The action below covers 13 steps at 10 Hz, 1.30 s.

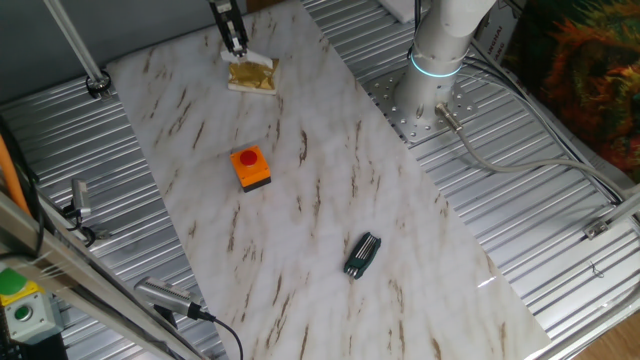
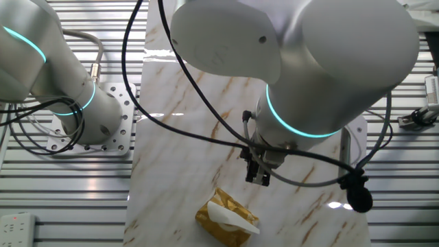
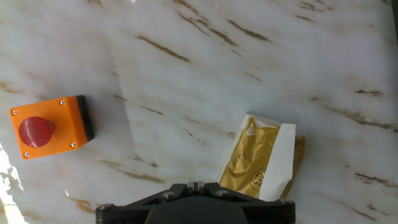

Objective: Pull out a napkin

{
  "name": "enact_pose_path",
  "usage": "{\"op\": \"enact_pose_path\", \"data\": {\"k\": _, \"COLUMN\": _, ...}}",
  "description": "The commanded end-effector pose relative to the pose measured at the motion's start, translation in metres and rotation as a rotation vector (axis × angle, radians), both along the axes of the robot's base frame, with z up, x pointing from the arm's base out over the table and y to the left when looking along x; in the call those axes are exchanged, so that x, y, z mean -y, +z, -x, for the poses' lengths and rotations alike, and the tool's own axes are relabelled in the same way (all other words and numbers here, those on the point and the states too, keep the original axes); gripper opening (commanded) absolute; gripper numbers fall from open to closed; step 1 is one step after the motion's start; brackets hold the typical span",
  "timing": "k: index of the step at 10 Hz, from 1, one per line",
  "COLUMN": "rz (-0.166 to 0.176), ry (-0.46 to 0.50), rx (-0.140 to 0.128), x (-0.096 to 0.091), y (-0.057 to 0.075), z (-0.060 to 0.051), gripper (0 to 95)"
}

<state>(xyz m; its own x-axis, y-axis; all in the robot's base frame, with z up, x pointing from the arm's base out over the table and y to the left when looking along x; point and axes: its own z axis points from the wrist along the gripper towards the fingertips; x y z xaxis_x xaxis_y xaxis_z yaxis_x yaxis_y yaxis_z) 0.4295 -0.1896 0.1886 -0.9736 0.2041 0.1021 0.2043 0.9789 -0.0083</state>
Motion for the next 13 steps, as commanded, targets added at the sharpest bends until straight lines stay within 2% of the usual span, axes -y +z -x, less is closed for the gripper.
{"op": "enact_pose_path", "data": {"k": 1, "rz": -0.003, "ry": 0.008, "rx": 0.0, "x": 0.009, "y": -0.002, "z": -0.002, "gripper": 0.0}}
{"op": "enact_pose_path", "data": {"k": 4, "rz": -0.007, "ry": 0.012, "rx": 0.005, "x": 0.02, "y": -0.005, "z": -0.005, "gripper": 0.0}}
{"op": "enact_pose_path", "data": {"k": 10, "rz": -0.017, "ry": 0.058, "rx": 0.032, "x": 0.032, "y": -0.023, "z": -0.001, "gripper": 0.0}}
{"op": "enact_pose_path", "data": {"k": 11, "rz": -0.027, "ry": 0.075, "rx": 0.039, "x": 0.041, "y": -0.029, "z": 0.0, "gripper": 0.0}}
{"op": "enact_pose_path", "data": {"k": 13, "rz": -0.035, "ry": 0.083, "rx": 0.038, "x": 0.053, "y": -0.026, "z": -0.003, "gripper": 0.0}}
